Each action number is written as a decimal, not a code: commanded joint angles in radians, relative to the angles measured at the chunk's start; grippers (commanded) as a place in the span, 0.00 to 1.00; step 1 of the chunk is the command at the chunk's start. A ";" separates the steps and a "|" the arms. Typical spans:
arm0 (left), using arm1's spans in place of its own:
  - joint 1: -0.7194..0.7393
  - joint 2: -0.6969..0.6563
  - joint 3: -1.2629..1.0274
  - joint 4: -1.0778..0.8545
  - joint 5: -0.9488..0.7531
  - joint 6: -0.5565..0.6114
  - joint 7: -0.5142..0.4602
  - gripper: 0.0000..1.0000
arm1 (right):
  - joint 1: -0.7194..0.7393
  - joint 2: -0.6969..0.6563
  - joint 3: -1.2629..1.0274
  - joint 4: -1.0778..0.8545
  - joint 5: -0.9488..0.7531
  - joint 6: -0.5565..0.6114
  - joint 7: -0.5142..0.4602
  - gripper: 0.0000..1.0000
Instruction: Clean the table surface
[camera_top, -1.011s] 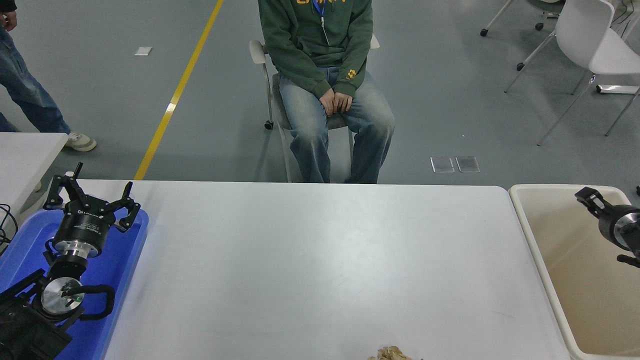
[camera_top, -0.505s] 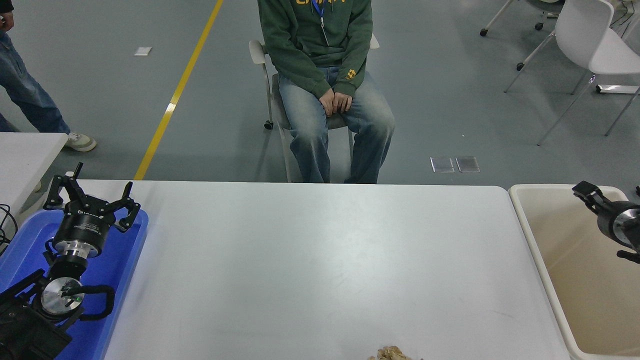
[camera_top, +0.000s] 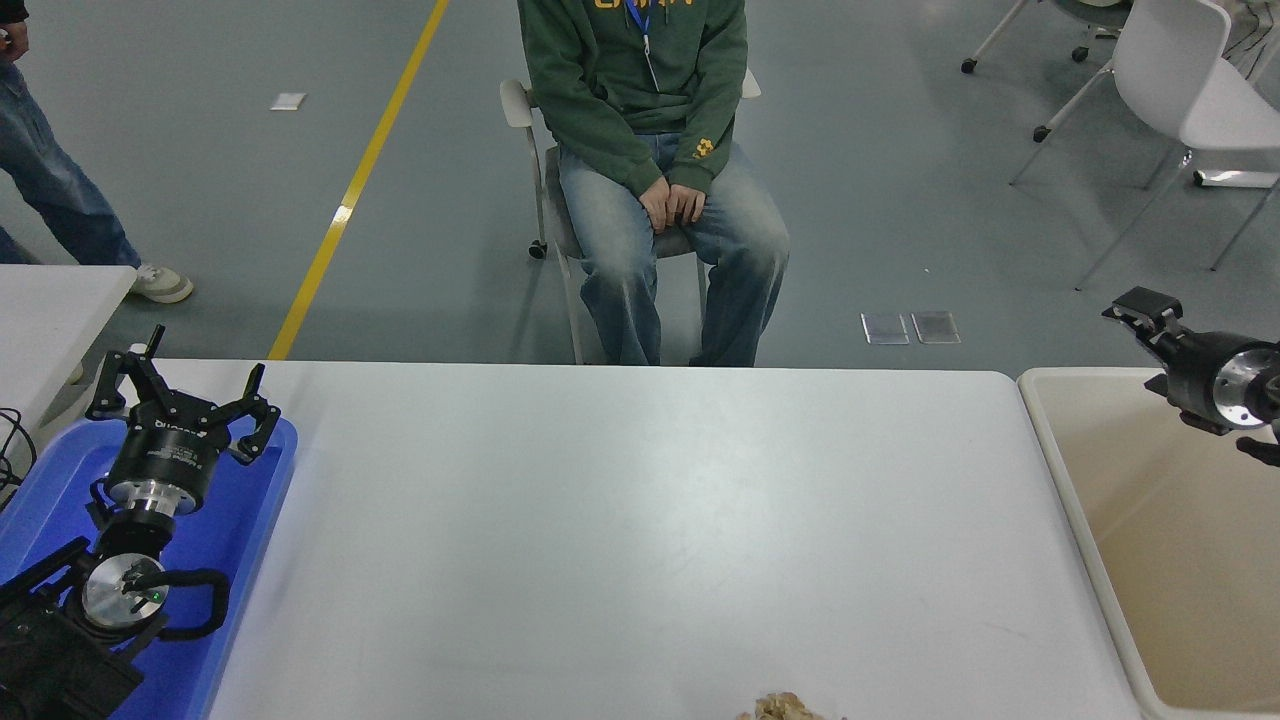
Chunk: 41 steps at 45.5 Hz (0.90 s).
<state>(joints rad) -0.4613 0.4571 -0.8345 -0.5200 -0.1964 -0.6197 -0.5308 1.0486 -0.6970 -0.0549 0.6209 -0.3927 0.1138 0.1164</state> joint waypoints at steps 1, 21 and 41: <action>0.000 0.000 0.000 0.000 0.000 0.000 0.000 1.00 | 0.042 -0.088 0.062 0.241 -0.037 0.003 0.000 1.00; 0.000 0.000 0.000 0.000 0.000 0.000 0.000 1.00 | 0.042 -0.151 0.167 0.542 -0.271 0.003 0.011 0.99; 0.000 0.000 0.000 0.000 0.000 0.000 0.000 1.00 | 0.027 -0.147 0.173 0.717 -0.383 -0.008 0.011 0.99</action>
<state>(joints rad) -0.4609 0.4571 -0.8345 -0.5200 -0.1963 -0.6197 -0.5307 1.0845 -0.8489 0.1109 1.2467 -0.7270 0.1164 0.1265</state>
